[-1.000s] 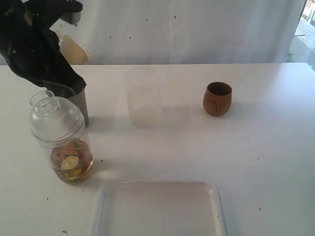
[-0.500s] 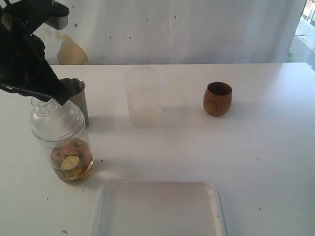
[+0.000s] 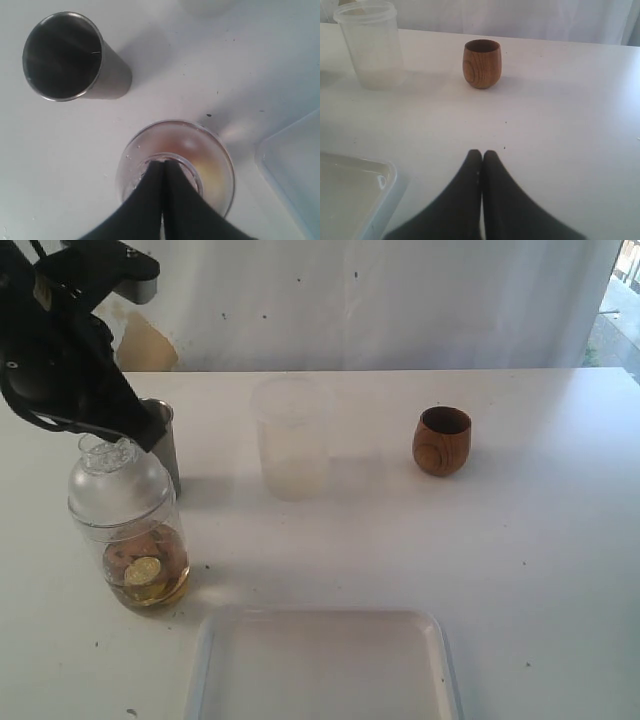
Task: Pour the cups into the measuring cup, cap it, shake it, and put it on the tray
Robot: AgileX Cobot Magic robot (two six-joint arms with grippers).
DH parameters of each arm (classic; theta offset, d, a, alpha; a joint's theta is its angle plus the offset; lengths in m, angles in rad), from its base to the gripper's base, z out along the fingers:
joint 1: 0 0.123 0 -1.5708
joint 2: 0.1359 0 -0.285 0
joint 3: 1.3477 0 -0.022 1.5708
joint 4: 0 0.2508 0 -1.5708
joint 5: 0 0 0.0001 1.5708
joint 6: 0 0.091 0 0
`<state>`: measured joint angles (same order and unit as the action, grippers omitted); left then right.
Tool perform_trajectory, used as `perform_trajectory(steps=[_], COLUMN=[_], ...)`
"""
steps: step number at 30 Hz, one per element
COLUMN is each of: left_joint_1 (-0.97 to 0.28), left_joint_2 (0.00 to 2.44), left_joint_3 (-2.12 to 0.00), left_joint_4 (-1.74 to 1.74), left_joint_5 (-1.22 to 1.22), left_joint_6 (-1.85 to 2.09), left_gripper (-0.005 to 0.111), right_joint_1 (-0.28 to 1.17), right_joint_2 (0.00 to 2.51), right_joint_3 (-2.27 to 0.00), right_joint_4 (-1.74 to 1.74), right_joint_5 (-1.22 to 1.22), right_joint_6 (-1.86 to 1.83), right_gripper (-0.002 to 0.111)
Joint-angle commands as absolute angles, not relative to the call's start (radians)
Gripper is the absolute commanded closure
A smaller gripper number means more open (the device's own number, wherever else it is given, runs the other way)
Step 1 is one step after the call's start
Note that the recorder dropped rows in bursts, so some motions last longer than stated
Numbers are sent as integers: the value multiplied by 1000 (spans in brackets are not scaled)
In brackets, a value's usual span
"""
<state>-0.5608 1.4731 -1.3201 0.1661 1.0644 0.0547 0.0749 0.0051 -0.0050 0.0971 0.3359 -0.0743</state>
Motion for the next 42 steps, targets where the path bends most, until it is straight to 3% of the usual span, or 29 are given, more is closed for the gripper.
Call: perform_trajectory(steps=[1,24,42], left_joint_1=[-561,-561,-561], left_joint_2=[1476,1525,1528], left_joint_3=[-1317,-1315,-1316], left_joint_4=[168,135,134], left_joint_5=[1062,1173,1111], left_joint_6=[51,53,70], left_gripper=[107,107,107], right_joint_1=[69,69,69], right_joint_2=[0,0,0], right_joint_3=[0,0,0], right_joint_4=[97,97,97], right_joint_5=[335,335,335], right_joint_6=[-74,-74,-74], right_gripper=[108,108,108])
